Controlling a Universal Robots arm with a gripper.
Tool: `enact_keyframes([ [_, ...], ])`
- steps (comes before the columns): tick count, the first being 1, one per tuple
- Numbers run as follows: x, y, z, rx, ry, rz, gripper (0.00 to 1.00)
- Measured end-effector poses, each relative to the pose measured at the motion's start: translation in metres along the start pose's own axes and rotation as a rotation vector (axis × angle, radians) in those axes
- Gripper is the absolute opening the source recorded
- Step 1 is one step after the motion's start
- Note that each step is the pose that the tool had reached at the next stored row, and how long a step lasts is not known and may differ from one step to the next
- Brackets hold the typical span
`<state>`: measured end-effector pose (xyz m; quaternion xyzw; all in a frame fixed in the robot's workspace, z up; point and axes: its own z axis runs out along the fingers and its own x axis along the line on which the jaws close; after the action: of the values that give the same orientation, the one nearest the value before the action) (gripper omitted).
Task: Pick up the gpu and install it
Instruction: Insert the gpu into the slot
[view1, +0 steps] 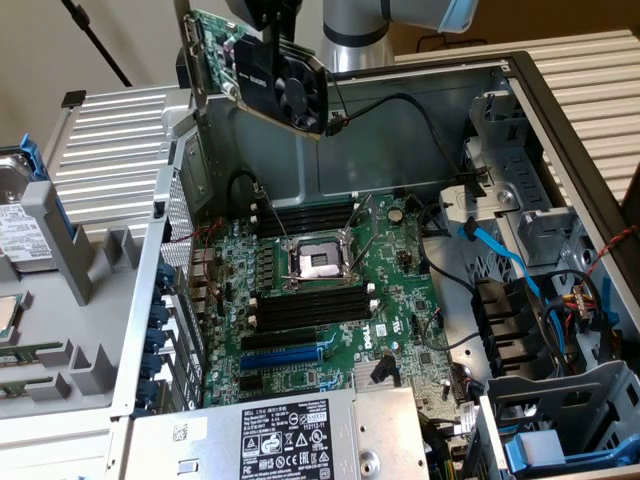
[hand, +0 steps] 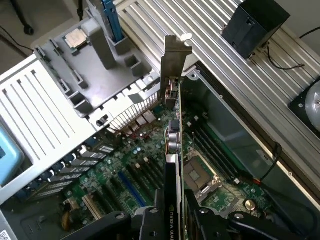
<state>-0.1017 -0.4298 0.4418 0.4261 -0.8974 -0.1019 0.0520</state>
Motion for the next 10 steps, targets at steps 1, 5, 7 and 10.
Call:
enact_keyframes([
  [1,-0.0005,-0.0007,-0.0001,-0.002,0.0035,-0.006,0.26],
  [5,-0.0012,-0.0019,0.0004,-0.0029,0.0171,-0.048,0.26],
  [7,-0.0014,-0.0022,0.0011,-0.002,0.0249,-0.077,0.26],
  [10,-0.0014,-0.0027,0.0029,0.0005,0.0384,-0.123,0.26],
])
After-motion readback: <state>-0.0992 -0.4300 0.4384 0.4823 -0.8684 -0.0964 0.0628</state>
